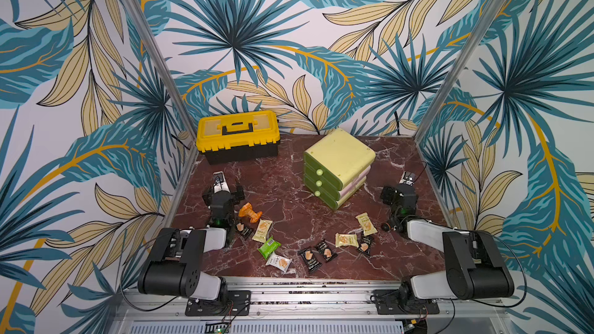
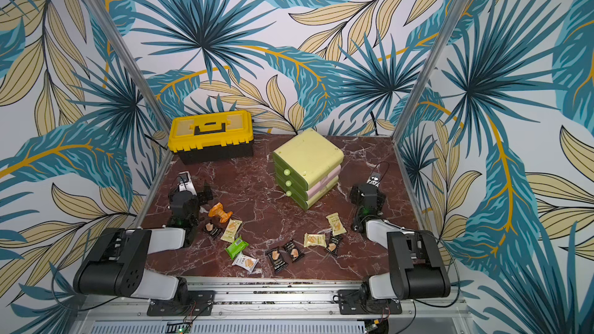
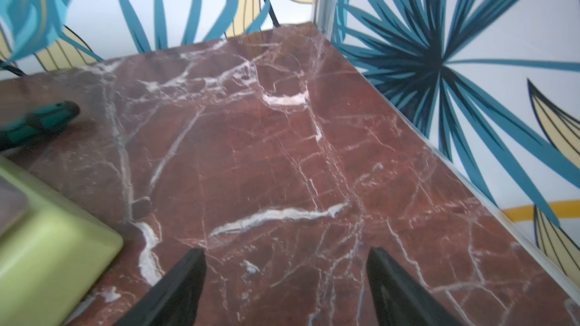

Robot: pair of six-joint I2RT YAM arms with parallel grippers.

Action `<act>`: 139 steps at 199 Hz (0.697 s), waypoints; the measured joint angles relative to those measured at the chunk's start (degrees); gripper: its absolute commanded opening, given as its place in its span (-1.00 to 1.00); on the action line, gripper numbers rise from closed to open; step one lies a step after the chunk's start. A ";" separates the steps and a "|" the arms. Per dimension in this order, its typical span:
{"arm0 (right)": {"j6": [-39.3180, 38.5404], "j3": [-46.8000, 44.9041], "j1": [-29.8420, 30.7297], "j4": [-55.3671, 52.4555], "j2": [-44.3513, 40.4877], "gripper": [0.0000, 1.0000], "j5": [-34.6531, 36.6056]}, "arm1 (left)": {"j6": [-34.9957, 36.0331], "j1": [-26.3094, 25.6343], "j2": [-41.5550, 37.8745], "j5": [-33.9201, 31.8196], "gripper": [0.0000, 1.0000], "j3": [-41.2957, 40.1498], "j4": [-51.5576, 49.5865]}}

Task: Take the cookies out of the drawer
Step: Reset both arms

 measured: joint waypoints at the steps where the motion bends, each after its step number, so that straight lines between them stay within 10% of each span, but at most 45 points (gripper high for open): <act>1: -0.04 -0.09 0.00 0.17 -0.04 0.69 -0.02 | 0.04 0.04 0.17 0.09 0.99 0.00 0.20; 139: -4.00 -4.02 0.22 14.80 4.92 0.99 -8.11 | 2.49 0.39 4.42 5.20 1.00 -0.15 5.90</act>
